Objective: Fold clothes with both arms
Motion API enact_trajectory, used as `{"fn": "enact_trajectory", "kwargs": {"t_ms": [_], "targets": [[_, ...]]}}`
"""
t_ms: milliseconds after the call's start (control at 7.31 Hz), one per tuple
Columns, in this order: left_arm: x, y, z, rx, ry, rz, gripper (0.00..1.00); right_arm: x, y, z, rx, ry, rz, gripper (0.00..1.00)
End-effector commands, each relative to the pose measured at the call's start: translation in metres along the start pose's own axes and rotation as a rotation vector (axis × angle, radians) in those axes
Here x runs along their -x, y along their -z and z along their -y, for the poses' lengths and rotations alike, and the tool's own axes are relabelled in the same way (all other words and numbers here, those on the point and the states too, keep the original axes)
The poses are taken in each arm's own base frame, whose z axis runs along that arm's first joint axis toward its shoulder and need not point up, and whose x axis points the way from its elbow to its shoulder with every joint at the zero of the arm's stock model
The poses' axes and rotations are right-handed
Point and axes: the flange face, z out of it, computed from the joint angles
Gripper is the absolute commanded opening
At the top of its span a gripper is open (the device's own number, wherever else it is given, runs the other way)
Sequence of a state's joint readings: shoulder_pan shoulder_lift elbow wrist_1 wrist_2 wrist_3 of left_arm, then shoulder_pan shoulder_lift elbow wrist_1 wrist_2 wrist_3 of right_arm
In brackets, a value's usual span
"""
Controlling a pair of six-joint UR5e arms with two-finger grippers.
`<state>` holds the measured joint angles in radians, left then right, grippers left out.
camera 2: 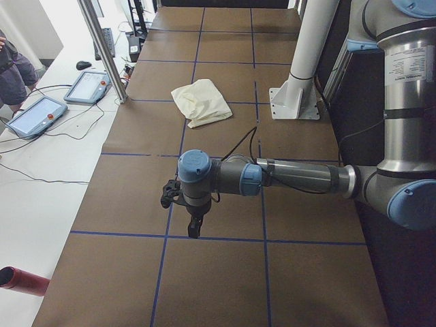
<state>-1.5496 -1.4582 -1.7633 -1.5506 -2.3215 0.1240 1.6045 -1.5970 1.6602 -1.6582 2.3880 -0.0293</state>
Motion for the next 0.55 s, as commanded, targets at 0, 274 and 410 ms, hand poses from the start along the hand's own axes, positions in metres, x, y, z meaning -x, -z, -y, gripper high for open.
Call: {"fn": "enact_trajectory", "kwargs": {"t_ms": [0,274,410], "targets": [[0.0013,-0.0018,-0.0009,0.004,0.069,-0.001,1.00,-0.0027,-0.0019,-0.0024,-0.006,0.006,-0.007,1.00],[-0.0002,0.0001,0.0010,-0.007,0.201,-0.001,1.00,-0.0025,-0.0019,-0.0024,-0.006,0.006,-0.006,1.00],[0.0004,-0.0005,0.0008,-0.006,0.203,0.001,1.00,-0.0020,-0.0014,-0.0017,-0.007,0.006,-0.006,1.00]]}}
